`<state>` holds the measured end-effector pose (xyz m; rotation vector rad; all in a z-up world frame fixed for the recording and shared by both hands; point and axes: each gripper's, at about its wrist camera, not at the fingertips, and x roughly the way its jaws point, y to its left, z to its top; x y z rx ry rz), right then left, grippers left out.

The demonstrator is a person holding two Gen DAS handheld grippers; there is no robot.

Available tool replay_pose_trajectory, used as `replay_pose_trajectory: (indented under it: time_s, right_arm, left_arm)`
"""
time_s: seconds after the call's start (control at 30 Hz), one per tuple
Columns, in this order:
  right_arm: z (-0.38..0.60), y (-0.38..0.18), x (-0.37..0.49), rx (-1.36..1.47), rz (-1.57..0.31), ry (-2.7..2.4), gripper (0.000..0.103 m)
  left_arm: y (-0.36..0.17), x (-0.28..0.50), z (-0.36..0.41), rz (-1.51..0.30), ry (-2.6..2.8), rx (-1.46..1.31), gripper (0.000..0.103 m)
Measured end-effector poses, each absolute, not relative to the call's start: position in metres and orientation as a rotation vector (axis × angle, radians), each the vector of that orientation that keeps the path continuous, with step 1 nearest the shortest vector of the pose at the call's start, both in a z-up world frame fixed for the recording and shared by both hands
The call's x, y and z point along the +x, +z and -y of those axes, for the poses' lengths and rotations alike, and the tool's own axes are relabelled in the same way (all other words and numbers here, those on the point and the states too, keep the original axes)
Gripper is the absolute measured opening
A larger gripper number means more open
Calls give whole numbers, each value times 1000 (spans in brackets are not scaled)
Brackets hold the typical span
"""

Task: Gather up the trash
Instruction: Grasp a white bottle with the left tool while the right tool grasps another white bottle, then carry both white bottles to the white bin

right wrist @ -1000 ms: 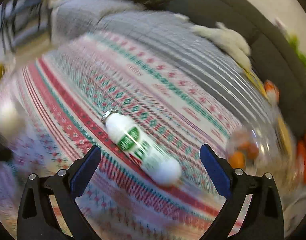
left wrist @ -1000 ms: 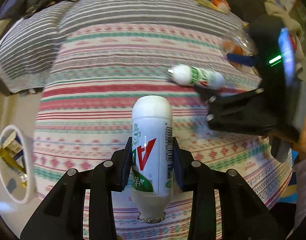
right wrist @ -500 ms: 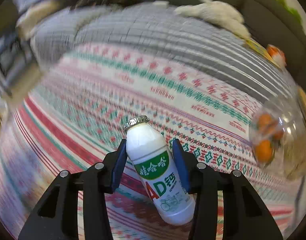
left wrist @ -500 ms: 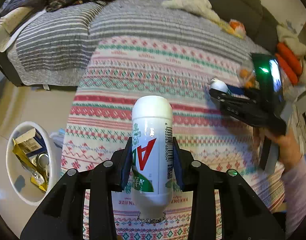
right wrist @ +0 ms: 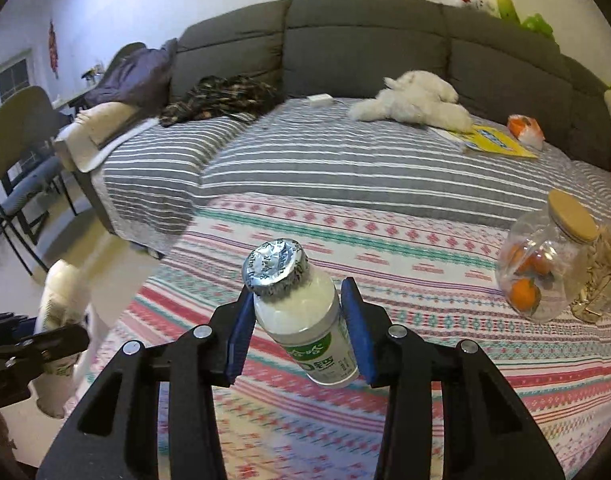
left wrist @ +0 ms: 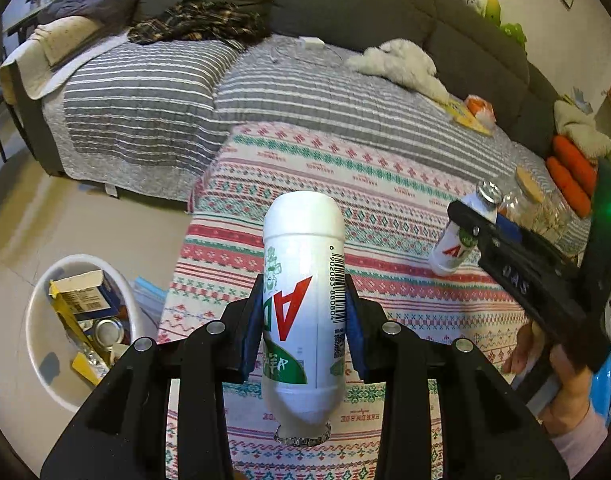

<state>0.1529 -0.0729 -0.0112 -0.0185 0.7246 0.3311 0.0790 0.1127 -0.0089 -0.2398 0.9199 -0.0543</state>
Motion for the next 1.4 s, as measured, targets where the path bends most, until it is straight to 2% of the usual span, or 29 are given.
replay_pose_trajectory:
  time_s: [0.43,0.8,0.9,1.1,1.3,1.4]
  right_arm:
    - [-13,6,110,-15,-701,495,43]
    - [-91,0,86,2,-731,640,43]
    - [-114,-5,79,-6,-742,670,43]
    - [-160,-19,71,-20,-775,720,43]
    - [-198,-30,63,-40,-799,763,43]
    - [-217,-31,59,-55,-803,788,46]
  left_arm:
    - [2,52,-182,-876,64,-290,34]
    - [-9,25,-269,-922,221,-376,36]
    - [-16,19,-293,-943,258,-431,63]
    - [-5,0,-324,-887,284,-504,66]
    - [12,-22,-353,-786,400,-513,73]
    - [18,-31,-365,-752,457,-505,75]
